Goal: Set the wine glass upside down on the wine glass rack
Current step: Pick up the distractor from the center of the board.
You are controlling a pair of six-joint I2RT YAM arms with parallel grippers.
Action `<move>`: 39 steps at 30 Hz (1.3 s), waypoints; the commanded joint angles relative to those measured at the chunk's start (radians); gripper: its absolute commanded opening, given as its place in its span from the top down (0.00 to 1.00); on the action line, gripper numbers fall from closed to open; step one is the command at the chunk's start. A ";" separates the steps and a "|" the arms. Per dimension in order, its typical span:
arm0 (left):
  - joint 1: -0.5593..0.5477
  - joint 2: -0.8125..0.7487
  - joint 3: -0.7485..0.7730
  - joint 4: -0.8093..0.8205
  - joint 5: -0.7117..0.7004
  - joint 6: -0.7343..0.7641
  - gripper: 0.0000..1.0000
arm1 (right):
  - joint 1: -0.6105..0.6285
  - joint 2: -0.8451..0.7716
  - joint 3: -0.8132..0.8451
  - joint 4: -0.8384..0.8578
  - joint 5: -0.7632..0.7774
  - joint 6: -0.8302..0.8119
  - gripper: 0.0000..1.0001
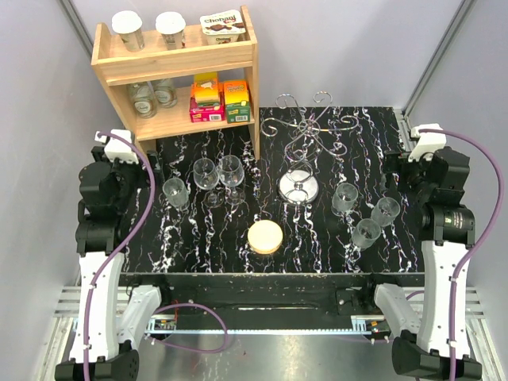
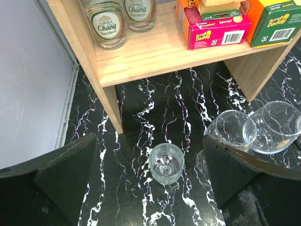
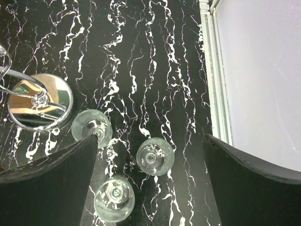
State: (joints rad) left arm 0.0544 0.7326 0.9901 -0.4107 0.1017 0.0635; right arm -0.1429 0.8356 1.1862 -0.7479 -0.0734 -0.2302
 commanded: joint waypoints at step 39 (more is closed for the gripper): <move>-0.773 0.289 0.065 -0.389 0.069 0.479 0.01 | 0.006 -0.026 -0.014 -0.291 -0.195 -0.173 0.01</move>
State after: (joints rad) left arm -0.5953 0.9058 1.0111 -0.7834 0.2916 0.4808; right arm -0.1429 0.8112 1.1572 -1.0718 -0.2325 -0.4164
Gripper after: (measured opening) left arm 0.988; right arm 0.992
